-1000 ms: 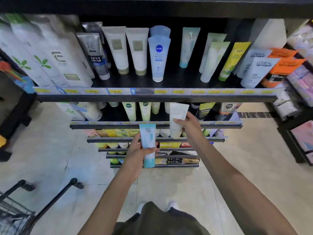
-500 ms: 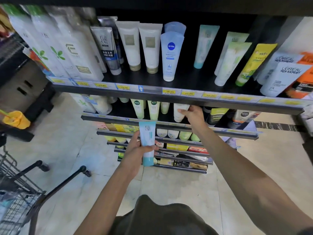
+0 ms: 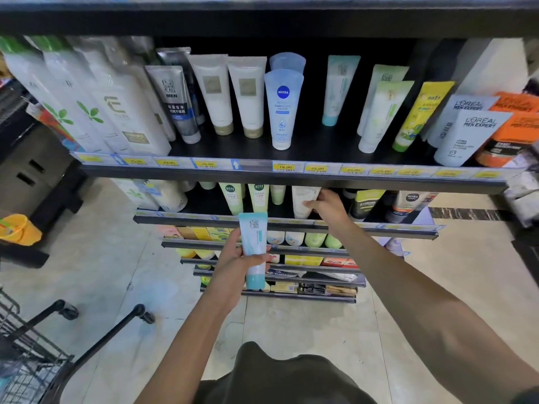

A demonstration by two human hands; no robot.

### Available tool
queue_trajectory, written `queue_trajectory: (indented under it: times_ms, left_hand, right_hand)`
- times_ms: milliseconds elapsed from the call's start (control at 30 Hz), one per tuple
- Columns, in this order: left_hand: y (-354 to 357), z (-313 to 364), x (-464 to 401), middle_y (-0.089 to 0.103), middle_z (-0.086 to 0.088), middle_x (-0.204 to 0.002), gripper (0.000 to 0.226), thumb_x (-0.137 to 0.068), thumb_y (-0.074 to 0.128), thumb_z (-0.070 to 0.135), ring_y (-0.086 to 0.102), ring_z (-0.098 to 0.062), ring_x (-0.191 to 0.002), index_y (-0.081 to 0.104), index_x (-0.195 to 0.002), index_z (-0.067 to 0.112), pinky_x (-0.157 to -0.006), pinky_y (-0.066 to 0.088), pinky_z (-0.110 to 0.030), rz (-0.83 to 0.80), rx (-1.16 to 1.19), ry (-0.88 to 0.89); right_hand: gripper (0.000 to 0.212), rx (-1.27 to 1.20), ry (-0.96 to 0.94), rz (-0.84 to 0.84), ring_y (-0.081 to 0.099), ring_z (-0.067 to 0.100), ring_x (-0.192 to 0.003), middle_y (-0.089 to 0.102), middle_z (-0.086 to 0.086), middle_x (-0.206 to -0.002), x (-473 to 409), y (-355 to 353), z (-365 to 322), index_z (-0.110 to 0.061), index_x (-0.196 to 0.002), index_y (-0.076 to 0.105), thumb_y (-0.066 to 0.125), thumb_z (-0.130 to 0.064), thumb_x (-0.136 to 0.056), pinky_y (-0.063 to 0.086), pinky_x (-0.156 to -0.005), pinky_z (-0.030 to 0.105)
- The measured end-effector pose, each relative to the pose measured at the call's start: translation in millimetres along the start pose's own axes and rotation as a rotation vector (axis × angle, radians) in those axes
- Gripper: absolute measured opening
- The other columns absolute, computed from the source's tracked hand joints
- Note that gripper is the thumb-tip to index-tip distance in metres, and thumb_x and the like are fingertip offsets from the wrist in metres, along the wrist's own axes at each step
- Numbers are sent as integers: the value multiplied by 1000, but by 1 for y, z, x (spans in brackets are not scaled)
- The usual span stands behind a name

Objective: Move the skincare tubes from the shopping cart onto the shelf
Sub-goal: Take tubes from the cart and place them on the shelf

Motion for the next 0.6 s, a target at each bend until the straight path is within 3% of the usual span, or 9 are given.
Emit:
queue_trajectory:
  times_ms: [133, 267, 367, 500, 600]
  left_hand:
    - [5, 6, -1, 76, -10, -111, 77, -76, 74, -15, 70, -41, -105, 53, -134, 30, -86, 57, -48, -40, -8, 27]
    - [7, 12, 3, 76, -14, -110, 76, -74, 75, -13, 70, -43, -105, 52, -134, 27, -90, 56, -53, -65, -2, 33]
    - [9, 17, 6, 76, -13, -111, 72, -79, 72, -14, 72, -39, -103, 53, -135, 27, -89, 58, -50, -84, -5, 55]
    - [12, 28, 8, 70, -16, -124, 71, -84, 67, -16, 74, -36, -99, 50, -140, 25, -75, 60, -44, -122, 19, 75]
    - [18, 40, 8, 70, -17, -123, 64, -87, 61, -16, 72, -38, -100, 51, -137, 24, -78, 58, -46, -155, 24, 104]
  right_hand:
    - [40, -41, 1, 10, 66, 23, -119, 73, 3, -121, 6, -2, -2, -14, -118, 66, 75, 6, -84, 48, -111, 49]
    - [44, -19, -58, 98, 63, 25, -121, 68, 10, -124, 27, -6, -6, -5, -126, 61, 71, 10, -86, 48, -111, 47]
    - [37, 88, -141, 184, 61, 19, -120, 66, 1, -122, 55, -13, -3, -12, -126, 64, 69, 0, -92, 48, -110, 42]
    - [21, 262, -369, 319, 65, 3, -101, 71, -7, -110, 102, -28, -20, -22, -109, 72, 62, -8, -98, 54, -92, 25]
    - [17, 387, -608, 440, 65, 9, -98, 69, -4, -108, 125, -49, -50, -17, -107, 72, 59, -10, -98, 50, -87, 25]
Point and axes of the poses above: each hand's wrist, its own x-axis away from the middle knuckle, its own y-axis out of the palm, z = x × y, the point moved 1 cm from there along -x, towards the middle knuckle
